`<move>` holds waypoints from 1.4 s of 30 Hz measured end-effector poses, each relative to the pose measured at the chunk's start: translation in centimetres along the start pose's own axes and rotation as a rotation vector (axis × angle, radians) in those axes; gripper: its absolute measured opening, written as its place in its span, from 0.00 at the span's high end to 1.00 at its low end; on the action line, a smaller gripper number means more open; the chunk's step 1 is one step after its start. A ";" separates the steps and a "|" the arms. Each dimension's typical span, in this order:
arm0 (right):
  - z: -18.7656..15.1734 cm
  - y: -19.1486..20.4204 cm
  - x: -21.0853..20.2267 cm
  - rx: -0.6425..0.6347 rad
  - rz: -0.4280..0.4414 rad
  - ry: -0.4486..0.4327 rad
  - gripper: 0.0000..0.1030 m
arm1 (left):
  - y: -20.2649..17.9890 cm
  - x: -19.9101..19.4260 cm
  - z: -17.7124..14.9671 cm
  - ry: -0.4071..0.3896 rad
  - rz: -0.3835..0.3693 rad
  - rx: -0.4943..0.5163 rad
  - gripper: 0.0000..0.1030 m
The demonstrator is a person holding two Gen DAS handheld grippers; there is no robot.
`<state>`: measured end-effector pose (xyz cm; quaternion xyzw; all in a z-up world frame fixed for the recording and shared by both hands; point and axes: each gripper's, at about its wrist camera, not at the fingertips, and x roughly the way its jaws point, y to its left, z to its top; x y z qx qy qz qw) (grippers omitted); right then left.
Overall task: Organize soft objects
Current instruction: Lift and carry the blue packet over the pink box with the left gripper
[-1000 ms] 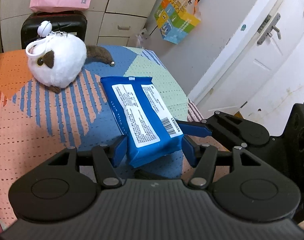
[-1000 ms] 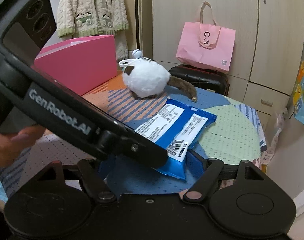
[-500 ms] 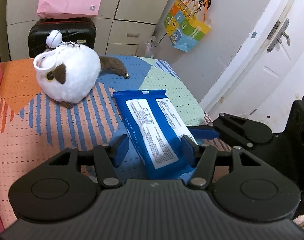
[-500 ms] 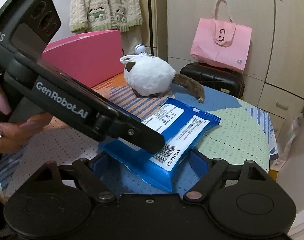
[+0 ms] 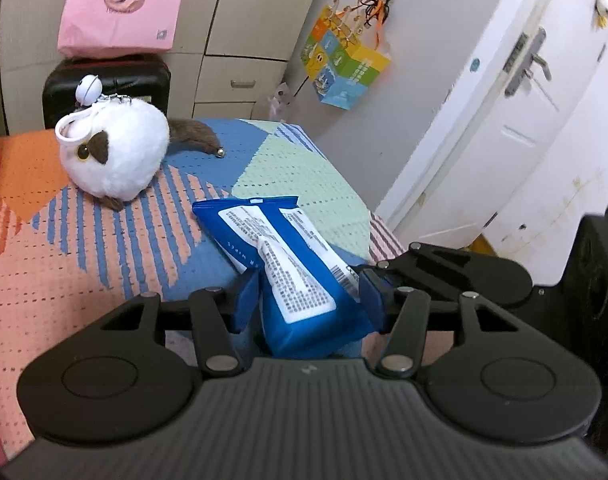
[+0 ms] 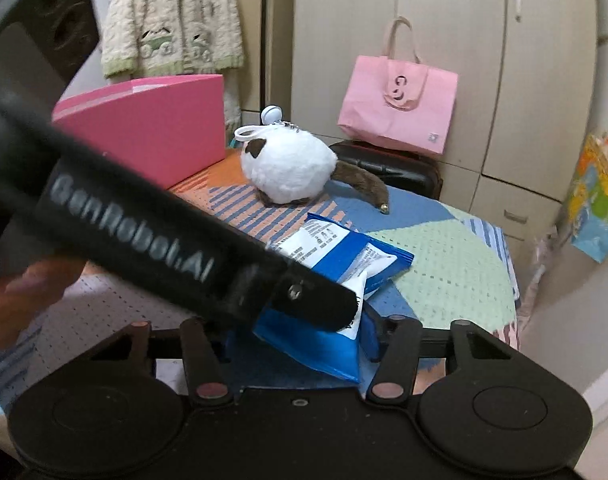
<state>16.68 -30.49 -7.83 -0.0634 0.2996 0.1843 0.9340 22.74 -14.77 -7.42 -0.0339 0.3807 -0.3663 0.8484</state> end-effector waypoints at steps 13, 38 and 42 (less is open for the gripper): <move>-0.8 2.3 -2.7 0.062 -0.009 -0.022 0.41 | -1.5 -3.5 -2.2 -0.013 0.010 0.049 0.49; 1.0 12.9 -10.5 -0.113 0.059 0.002 0.41 | -3.9 -16.9 -7.1 -0.036 0.082 0.153 0.49; 2.2 14.7 -11.4 -0.148 0.079 -0.015 0.41 | -3.6 -19.6 -7.1 -0.054 0.105 0.160 0.49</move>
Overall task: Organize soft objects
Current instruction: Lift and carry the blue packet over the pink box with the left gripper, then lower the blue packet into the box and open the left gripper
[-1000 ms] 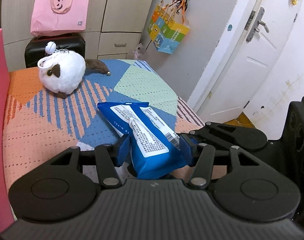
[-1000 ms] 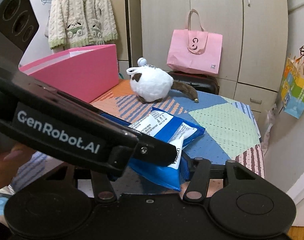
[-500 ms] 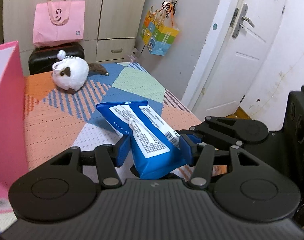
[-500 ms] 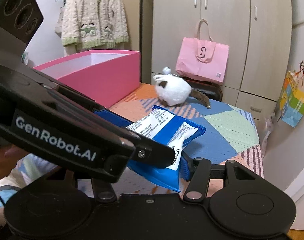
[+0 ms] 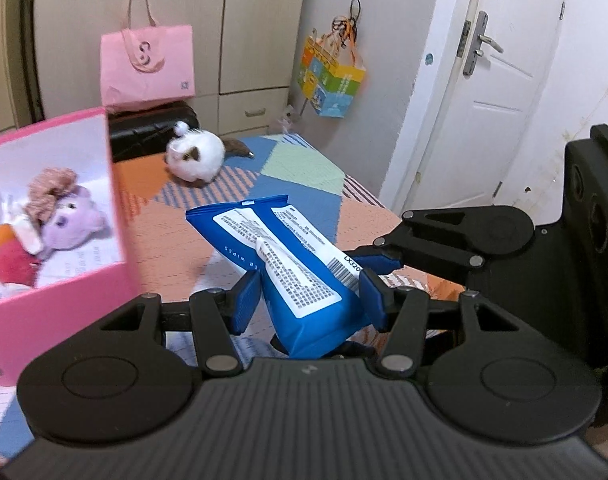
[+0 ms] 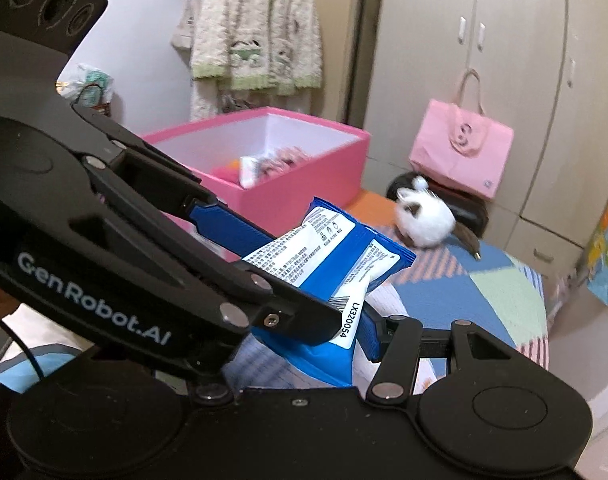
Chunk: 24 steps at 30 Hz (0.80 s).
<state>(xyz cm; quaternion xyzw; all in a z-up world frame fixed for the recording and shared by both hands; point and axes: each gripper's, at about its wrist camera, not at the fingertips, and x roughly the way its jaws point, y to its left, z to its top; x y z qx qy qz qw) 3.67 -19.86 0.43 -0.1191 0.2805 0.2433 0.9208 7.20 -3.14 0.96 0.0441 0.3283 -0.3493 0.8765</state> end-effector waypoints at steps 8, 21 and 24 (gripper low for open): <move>4.0 2.3 -0.3 -0.074 0.031 -0.065 0.41 | 1.7 -4.4 1.1 -0.066 0.064 0.015 0.49; 10.4 2.3 4.1 -0.086 0.092 -0.137 0.41 | 8.6 -6.3 4.2 -0.186 0.120 -0.023 0.49; 11.7 1.9 5.9 -0.082 0.098 -0.125 0.41 | 10.6 -5.7 5.1 -0.188 0.118 -0.045 0.49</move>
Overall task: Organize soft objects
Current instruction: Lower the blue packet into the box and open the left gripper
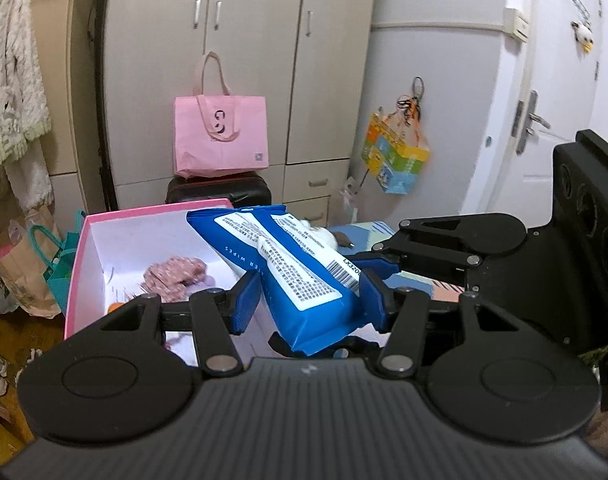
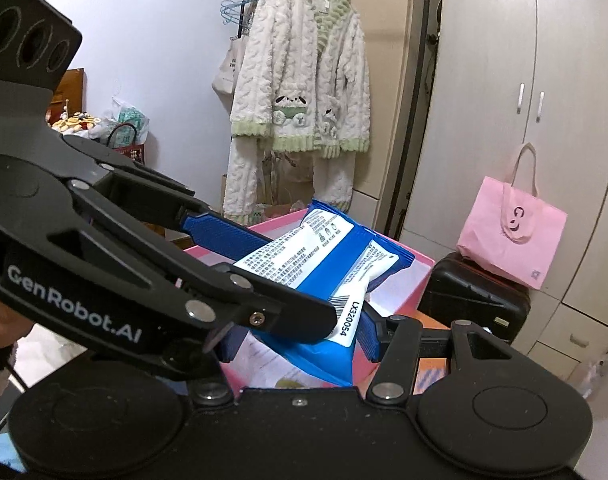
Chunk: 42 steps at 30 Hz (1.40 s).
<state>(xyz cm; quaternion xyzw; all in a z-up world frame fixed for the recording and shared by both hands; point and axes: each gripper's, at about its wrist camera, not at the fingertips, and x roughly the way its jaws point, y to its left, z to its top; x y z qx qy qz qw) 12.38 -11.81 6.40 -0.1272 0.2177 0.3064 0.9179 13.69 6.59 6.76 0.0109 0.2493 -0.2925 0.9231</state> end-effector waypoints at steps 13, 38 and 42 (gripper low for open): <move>2.5 -2.8 10.0 0.083 0.066 0.106 0.41 | 9.2 6.5 1.2 0.056 0.004 -0.157 0.49; 2.7 -1.9 12.8 -0.040 0.027 0.230 0.31 | 11.6 8.7 0.8 0.128 0.158 -0.198 0.46; 2.7 -1.7 11.5 -0.030 0.033 0.226 0.31 | 10.7 6.9 1.0 0.103 0.175 -0.162 0.44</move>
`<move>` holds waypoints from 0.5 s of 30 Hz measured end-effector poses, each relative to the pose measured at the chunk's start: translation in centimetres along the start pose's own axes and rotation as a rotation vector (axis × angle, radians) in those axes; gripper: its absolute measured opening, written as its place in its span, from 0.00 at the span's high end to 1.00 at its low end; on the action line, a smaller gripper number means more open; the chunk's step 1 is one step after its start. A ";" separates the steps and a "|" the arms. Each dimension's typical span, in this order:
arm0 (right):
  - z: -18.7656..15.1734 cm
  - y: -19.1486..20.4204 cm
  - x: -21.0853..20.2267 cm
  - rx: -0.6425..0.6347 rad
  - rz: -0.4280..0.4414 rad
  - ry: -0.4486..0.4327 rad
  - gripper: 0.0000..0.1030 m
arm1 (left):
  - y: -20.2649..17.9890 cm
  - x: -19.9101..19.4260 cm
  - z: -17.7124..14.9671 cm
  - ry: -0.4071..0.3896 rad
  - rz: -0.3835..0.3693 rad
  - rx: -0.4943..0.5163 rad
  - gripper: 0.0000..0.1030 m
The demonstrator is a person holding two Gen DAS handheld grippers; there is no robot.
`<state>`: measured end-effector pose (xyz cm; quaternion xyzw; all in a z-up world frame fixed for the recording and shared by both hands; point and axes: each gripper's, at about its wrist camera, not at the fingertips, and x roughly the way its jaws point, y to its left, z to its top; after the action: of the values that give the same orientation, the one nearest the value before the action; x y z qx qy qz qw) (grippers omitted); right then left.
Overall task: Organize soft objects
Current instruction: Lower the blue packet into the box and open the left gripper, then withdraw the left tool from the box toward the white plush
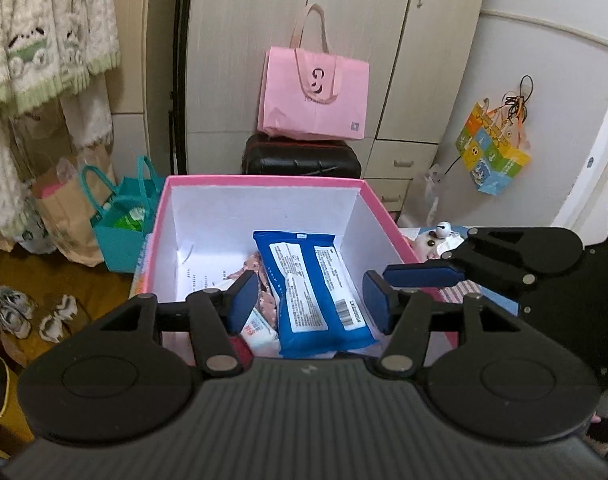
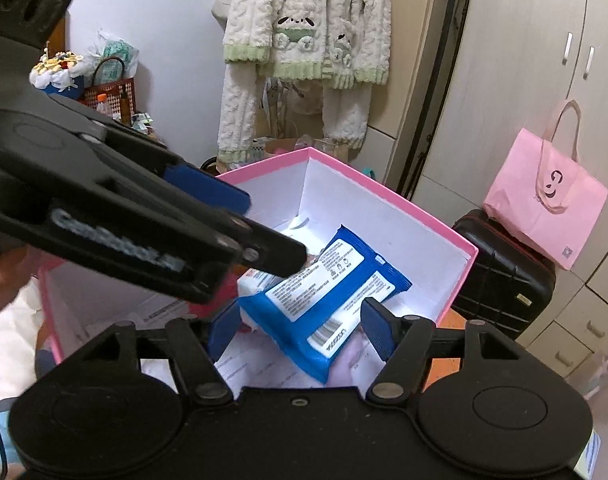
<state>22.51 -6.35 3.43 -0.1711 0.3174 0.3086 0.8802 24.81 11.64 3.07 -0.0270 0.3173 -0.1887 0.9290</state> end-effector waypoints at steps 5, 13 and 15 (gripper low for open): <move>-0.5 0.3 -2.1 0.002 0.003 -0.015 0.31 | -1.1 -2.8 -0.2 -0.022 0.013 0.041 0.41; -0.9 1.2 -5.9 -0.012 0.014 -0.043 0.30 | -3.2 -7.1 -1.0 -0.019 -0.013 0.102 0.39; -1.1 1.4 -7.0 -0.014 0.020 -0.048 0.30 | -3.8 -8.1 -1.3 -0.015 -0.018 0.121 0.38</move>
<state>16.82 -8.88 7.11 -0.1665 0.2956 0.3235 0.8833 16.90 11.16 7.40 0.0248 0.2983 -0.2157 0.9295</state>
